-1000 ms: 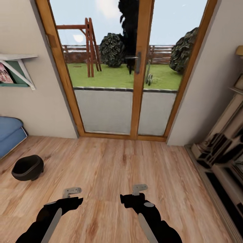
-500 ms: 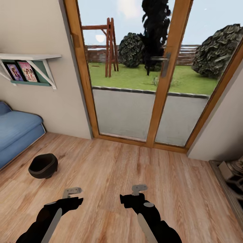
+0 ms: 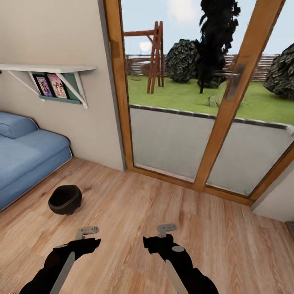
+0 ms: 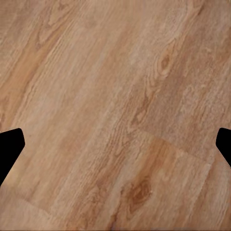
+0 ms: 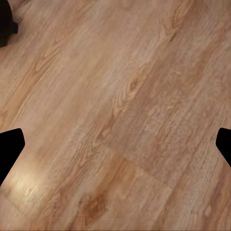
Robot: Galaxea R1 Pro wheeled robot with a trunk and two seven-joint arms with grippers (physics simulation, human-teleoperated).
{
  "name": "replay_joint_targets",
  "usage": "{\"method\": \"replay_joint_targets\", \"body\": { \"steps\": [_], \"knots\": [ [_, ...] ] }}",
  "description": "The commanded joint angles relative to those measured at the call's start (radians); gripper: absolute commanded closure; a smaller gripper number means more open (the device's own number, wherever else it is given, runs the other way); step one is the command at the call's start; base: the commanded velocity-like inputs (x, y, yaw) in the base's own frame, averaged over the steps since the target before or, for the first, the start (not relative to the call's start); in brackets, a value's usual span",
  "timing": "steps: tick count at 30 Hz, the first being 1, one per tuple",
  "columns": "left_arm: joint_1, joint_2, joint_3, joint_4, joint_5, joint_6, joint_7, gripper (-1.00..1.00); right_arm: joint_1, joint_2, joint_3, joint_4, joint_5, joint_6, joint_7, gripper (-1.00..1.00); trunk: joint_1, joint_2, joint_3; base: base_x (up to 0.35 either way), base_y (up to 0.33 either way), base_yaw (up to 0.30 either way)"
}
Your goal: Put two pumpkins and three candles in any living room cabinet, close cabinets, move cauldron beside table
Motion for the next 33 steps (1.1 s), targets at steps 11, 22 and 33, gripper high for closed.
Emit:
{"method": "replay_joint_targets", "body": {
  "steps": [11, 22, 33],
  "knots": [
    [-0.001, 0.0, -0.003, -0.003, 0.011, 0.005, 0.009, -1.0, -0.001, 0.0, 0.008, -0.001, -0.01, 0.003, -0.01, -1.0, 0.001, 0.0, -0.001, 0.2, -0.086, 0.291],
    [-0.001, -0.001, -0.001, -0.003, 0.011, 0.012, 0.007, -1.0, -0.001, 0.0, 0.008, -0.001, -0.01, 0.003, -0.012, -1.0, -0.022, 0.042, 0.018, 0.007, -0.004, 0.291],
    [-0.001, -0.004, -0.003, -0.002, 0.009, 0.012, 0.007, -1.0, -0.001, -0.001, 0.007, -0.001, -0.01, 0.002, -0.011, -1.0, -0.03, 0.056, 0.026, 0.008, 0.0, 0.286]
  ]
}}
